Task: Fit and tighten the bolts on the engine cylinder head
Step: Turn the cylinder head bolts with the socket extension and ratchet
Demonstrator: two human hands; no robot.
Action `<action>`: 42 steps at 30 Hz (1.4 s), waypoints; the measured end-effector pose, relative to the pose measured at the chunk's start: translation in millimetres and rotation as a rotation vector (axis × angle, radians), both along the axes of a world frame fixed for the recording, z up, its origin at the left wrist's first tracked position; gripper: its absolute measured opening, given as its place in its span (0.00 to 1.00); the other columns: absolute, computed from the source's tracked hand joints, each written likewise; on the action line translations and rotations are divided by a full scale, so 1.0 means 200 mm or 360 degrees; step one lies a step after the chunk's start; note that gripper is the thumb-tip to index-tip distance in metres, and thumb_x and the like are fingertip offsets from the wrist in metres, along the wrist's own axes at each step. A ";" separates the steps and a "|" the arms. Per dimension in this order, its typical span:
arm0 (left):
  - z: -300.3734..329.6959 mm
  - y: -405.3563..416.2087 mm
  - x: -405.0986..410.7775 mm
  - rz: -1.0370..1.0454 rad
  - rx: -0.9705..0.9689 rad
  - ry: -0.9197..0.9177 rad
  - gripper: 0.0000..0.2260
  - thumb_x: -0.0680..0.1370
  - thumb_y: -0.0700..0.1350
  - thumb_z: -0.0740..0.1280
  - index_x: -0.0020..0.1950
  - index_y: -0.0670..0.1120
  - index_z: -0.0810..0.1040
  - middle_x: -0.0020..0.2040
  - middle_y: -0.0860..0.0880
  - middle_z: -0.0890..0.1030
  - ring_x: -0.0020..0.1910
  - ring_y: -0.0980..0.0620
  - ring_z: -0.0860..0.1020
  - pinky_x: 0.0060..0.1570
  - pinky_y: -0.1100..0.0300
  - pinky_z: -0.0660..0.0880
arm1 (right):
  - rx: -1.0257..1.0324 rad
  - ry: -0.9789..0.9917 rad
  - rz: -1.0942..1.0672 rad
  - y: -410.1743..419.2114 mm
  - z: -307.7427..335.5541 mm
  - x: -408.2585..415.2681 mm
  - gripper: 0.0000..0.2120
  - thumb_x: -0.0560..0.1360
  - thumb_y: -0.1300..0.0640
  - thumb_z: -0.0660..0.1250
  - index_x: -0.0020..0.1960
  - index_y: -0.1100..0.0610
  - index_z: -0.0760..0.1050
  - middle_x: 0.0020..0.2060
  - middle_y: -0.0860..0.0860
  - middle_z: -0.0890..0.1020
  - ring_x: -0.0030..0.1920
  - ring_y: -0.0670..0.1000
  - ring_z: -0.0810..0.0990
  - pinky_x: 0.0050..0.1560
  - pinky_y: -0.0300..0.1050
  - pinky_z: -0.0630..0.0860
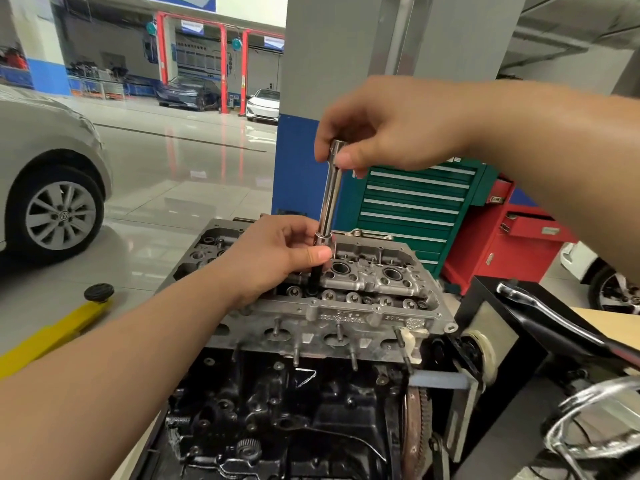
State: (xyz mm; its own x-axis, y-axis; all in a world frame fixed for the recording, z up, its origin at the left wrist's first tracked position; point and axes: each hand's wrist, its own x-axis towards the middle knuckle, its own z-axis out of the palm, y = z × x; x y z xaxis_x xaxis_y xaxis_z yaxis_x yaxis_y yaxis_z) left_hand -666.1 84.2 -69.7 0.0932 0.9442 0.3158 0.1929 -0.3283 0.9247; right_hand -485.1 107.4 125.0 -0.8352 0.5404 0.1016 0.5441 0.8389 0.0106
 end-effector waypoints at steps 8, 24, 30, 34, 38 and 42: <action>0.00 0.01 0.01 0.0185 0.0101 0.0020 0.15 0.61 0.59 0.83 0.42 0.56 0.83 0.40 0.54 0.81 0.44 0.51 0.81 0.53 0.54 0.79 | 0.0588 0.0060 -0.0214 0.07 -0.08 -0.07 0.28 0.78 0.32 0.64 0.45 0.58 0.80 0.33 0.53 0.79 0.33 0.51 0.75 0.31 0.45 0.66; 0.00 0.02 0.00 -0.0109 0.0076 -0.0056 0.13 0.78 0.40 0.75 0.62 0.48 0.82 0.56 0.49 0.86 0.53 0.47 0.86 0.53 0.53 0.83 | -0.0958 0.2499 -0.0631 0.05 -0.53 -0.35 0.27 0.78 0.44 0.70 0.26 0.52 0.64 0.24 0.52 0.64 0.28 0.54 0.62 0.31 0.51 0.62; -0.01 0.02 0.01 0.0161 0.0274 0.0135 0.08 0.72 0.45 0.80 0.47 0.56 0.86 0.43 0.49 0.87 0.44 0.49 0.85 0.45 0.54 0.82 | -0.0933 0.2392 -0.0484 0.00 -0.54 -0.42 0.21 0.75 0.36 0.71 0.36 0.51 0.73 0.32 0.50 0.73 0.36 0.52 0.70 0.41 0.50 0.69; -0.03 0.03 -0.01 0.0020 0.0088 -0.0089 0.07 0.77 0.40 0.76 0.53 0.46 0.86 0.50 0.41 0.87 0.51 0.40 0.86 0.58 0.45 0.82 | -0.1858 0.1971 0.0313 0.08 -0.51 -0.14 0.21 0.87 0.49 0.53 0.69 0.62 0.71 0.51 0.57 0.78 0.49 0.56 0.76 0.59 0.60 0.67; -0.02 0.03 -0.01 -0.0208 -0.0030 -0.0152 0.10 0.81 0.39 0.71 0.62 0.44 0.82 0.55 0.44 0.88 0.56 0.44 0.86 0.63 0.41 0.79 | -0.1607 0.1785 0.0294 0.12 -0.54 0.00 0.14 0.86 0.59 0.56 0.67 0.66 0.71 0.51 0.61 0.81 0.54 0.63 0.82 0.66 0.70 0.74; 0.00 0.02 0.01 -0.0146 0.0031 -0.0133 0.17 0.72 0.50 0.79 0.59 0.51 0.82 0.58 0.49 0.86 0.57 0.42 0.85 0.63 0.35 0.79 | -0.1033 0.1964 -0.0049 0.10 -0.55 -0.05 0.07 0.80 0.58 0.70 0.56 0.61 0.79 0.43 0.57 0.87 0.47 0.60 0.88 0.44 0.56 0.85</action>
